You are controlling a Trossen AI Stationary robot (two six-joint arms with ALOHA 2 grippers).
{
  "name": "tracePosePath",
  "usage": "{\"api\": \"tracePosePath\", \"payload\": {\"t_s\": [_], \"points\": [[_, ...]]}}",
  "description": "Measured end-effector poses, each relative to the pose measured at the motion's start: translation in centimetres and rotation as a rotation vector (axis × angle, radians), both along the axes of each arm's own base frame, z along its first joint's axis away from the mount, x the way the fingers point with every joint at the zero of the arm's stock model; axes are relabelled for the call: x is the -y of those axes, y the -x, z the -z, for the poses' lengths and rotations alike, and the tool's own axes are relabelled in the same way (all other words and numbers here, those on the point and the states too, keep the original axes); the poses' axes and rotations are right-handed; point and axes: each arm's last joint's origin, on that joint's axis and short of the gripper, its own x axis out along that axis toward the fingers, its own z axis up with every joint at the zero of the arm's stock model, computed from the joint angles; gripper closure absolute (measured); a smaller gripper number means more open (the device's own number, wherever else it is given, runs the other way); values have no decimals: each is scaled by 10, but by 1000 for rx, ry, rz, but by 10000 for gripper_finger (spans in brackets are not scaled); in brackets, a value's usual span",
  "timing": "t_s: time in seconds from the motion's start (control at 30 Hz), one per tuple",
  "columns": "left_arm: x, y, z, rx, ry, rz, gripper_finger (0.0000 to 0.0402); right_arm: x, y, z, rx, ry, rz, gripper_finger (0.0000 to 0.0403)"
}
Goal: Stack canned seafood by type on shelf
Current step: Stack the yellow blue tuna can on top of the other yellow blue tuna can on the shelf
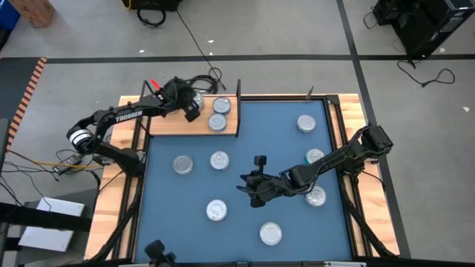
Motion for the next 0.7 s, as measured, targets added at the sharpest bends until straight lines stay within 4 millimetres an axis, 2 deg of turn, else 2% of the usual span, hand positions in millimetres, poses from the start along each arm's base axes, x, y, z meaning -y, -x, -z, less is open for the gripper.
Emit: {"api": "tracePosePath", "payload": {"t_s": [0.7], "points": [[11, -5, 6, 9, 108, 112, 401, 0, 0, 0, -2, 3, -2, 396]]}}
